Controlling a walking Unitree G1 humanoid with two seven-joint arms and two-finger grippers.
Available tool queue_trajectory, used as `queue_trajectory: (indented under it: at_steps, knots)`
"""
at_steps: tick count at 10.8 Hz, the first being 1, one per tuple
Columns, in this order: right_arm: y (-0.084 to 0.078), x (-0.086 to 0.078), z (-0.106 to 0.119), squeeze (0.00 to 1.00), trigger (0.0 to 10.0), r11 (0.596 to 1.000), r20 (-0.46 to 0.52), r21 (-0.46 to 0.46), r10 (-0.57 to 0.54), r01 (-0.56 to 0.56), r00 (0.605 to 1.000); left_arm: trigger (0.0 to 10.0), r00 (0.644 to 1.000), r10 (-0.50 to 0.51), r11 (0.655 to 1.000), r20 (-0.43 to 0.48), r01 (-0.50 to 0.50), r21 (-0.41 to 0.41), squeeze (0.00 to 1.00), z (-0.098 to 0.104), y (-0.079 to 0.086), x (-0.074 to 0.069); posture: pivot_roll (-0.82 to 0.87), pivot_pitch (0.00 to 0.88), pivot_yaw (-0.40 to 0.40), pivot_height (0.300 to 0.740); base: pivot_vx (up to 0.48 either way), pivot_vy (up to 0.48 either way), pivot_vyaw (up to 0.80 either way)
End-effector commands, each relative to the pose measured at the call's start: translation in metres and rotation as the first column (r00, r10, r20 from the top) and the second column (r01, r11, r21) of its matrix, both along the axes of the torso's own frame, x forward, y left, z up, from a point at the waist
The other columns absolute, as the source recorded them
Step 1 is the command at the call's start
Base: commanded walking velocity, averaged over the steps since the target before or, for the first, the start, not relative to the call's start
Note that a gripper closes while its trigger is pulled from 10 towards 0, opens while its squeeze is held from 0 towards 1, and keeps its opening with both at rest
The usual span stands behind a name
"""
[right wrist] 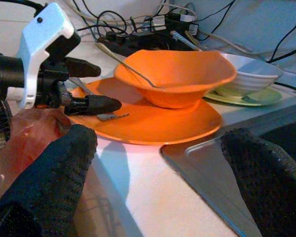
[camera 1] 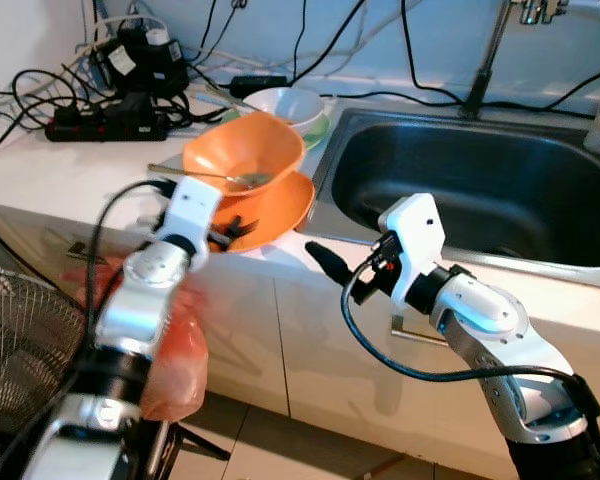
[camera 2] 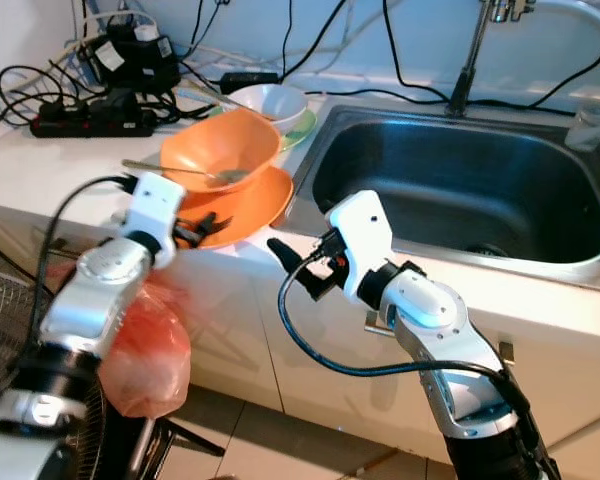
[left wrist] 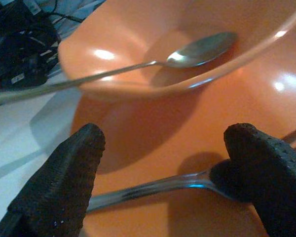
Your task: Kitchen organization
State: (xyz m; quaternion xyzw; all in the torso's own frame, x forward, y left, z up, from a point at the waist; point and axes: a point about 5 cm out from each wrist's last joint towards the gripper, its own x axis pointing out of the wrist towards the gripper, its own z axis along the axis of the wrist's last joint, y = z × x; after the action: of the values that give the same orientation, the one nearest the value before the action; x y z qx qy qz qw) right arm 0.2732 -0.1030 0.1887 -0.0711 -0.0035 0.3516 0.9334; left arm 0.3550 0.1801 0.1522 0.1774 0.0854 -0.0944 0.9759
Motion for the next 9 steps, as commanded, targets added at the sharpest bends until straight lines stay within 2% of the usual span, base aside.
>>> queue_trajectory:
  at_steps: [1, 3, 6, 8, 9]
  knots:
    - [-0.002, -0.001, 0.004, 0.0, 10.0, 1.0, 0.019, -0.002, -0.013, 0.013, 1.0, 10.0, 0.998, 0.036, 0.999, -0.041, -0.035, 0.032, 0.0, -0.01, 0.011, 0.001, -0.02, 0.0, 0.071, 0.74, 0.0, 0.0, 0.0]
    - [-0.003, -0.001, 0.004, 0.0, 10.0, 1.0, 0.021, -0.004, -0.02, 0.02, 1.0, 10.0, 0.999, 0.042, 0.998, -0.014, -0.042, 0.04, 0.0, -0.006, 0.016, 0.008, -0.02, 0.0, 0.071, 0.74, 0.0, 0.0, 0.0]
    - [-0.004, 0.0, 0.004, 0.0, 10.0, 0.999, 0.024, -0.004, -0.033, 0.033, 0.999, 10.0, 0.997, 0.055, 0.995, 0.057, -0.06, 0.083, 0.0, 0.018, 0.025, 0.012, -0.02, 0.0, 0.069, 0.74, 0.0, 0.0, 0.0]
    - [-0.005, 0.001, 0.005, 0.0, 10.0, 0.999, 0.028, -0.003, -0.039, 0.039, 0.999, 10.0, 0.992, 0.089, 0.994, 0.088, -0.094, 0.053, 0.0, 0.031, 0.028, 0.013, -0.01, 0.0, 0.067, 0.74, 0.0, 0.0, 0.0]
    - [-0.005, 0.003, 0.005, 0.0, 10.0, 0.999, 0.03, -0.002, -0.042, 0.042, 0.999, 10.0, 0.988, 0.073, 0.996, 0.136, -0.081, 0.048, 0.0, 0.041, 0.025, 0.016, -0.01, 0.0, 0.064, 0.74, 0.0, 0.0, 0.0]
